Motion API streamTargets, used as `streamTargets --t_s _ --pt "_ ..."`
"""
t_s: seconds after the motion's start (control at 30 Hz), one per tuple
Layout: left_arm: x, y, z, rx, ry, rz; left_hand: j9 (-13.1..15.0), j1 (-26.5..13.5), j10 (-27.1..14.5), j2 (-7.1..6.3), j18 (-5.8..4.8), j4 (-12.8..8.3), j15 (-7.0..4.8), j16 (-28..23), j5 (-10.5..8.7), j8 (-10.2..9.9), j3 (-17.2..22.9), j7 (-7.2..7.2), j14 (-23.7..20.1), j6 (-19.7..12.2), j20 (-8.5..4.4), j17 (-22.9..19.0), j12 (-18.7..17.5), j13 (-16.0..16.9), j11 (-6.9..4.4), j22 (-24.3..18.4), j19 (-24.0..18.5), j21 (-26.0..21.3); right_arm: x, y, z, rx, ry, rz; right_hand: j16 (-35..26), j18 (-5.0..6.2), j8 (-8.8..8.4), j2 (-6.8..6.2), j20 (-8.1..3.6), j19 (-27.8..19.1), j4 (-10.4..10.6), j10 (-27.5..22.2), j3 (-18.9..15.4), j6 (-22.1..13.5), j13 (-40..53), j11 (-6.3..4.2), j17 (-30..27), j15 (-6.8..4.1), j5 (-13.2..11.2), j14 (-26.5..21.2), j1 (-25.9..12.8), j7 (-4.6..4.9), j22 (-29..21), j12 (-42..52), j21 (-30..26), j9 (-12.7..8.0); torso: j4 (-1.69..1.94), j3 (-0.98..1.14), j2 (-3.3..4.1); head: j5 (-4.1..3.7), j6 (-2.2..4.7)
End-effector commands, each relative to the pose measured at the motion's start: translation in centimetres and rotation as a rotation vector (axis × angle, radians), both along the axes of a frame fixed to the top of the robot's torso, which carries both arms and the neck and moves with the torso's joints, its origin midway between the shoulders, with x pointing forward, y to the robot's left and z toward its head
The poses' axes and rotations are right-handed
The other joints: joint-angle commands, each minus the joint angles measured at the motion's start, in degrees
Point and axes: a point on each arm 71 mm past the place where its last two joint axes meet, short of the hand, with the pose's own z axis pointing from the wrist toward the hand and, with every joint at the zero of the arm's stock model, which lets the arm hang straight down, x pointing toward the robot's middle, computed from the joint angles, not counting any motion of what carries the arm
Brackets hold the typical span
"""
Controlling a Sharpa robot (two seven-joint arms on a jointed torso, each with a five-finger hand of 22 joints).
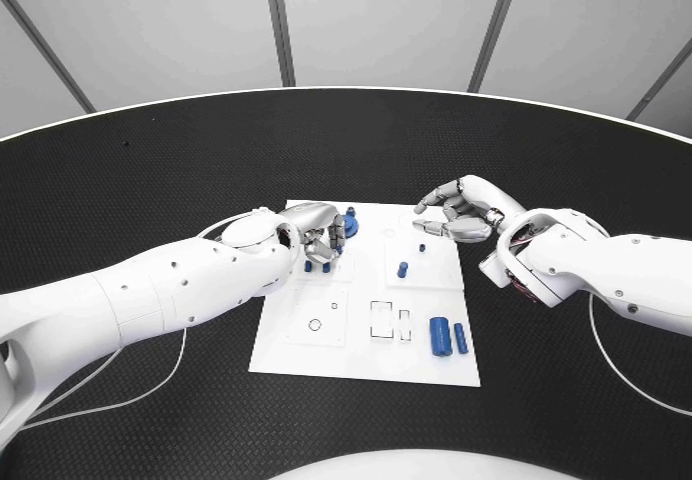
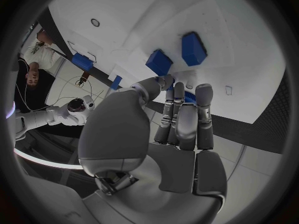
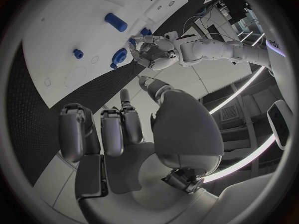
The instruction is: Assemble the parts on the task board
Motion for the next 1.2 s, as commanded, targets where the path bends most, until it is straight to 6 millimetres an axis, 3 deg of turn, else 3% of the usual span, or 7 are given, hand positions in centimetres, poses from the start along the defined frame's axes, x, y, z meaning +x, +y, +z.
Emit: streamTargets --t_s 0.03,0.63,1.03,1.2 --pt "0.0 0.3 0.3 -0.004 -0.004 0.006 0.0 -0.6 0.2 0.07 -0.72 0.0 -0.16 -0.1 -0.26 0.1 -0.4 -0.17 0.2 0.0 0.14 -0.1 0.0 0.0 -0.10 0.0 0.4 0.2 0.0 0.0 0.0 0.000 0.000 -0.001 -0.3 1.01 0.20 -0.06 -0.46 2.2 0.2 0.1 0.2 -0.1 6.6 -0.25 7.3 -0.35 0.4 4.2 0.1 -0.09 6.6 -0.1 -0.2 -0.1 0.00 -0.04 0.04 0.15 0.14" --pt "0.8 1.8 2.7 -0.048 -0.018 0.049 0.0 -0.7 0.5 0.02 -0.81 0.0 -0.27 0.0 -0.27 0.1 -0.5 -0.27 0.4 0.4 0.08 0.0 -0.1 0.0 -0.20 0.5 0.9 0.5 0.1 -0.1 0.0 -0.001 -0.001 -0.002 -0.3 1.01 0.20 -0.06 -0.46 2.2 0.2 0.1 0.2 -0.1 6.6 -0.25 7.3 -0.35 0.4 4.2 0.1 -0.09 6.6 -0.1 -0.2 -0.1 -0.07 0.06 0.09 0.74 0.65" --pt "1.1 3.0 2.8 -0.034 0.023 0.074 0.0 -0.8 0.7 0.03 -0.83 0.0 -0.31 -0.1 -0.28 0.0 -0.5 -0.31 0.5 0.5 0.05 -0.2 -0.2 0.0 -0.24 0.6 1.0 0.5 0.1 -0.1 0.0 -0.002 0.000 -0.004 -0.3 1.01 0.20 -0.06 -0.46 2.2 0.2 0.1 0.2 -0.1 6.6 -0.25 7.3 -0.35 0.4 4.2 0.1 -0.09 6.6 -0.1 -0.2 -0.1 -0.03 0.08 0.10 0.68 0.66" --pt "1.2 3.5 2.7 -0.022 0.037 0.083 0.0 -0.9 0.7 -0.01 -0.83 0.1 -0.32 -0.1 -0.31 0.0 -0.6 -0.31 0.4 0.6 0.04 -0.3 -0.3 -0.1 -0.25 0.5 1.0 0.5 0.1 -0.1 0.0 -0.002 0.000 -0.004 -0.3 1.01 0.20 -0.06 -0.46 2.2 0.2 0.1 0.2 -0.1 6.6 -0.25 7.3 -0.35 0.4 4.2 0.1 -0.09 6.6 -0.1 -0.2 -0.1 0.02 -0.01 0.11 0.75 0.52"
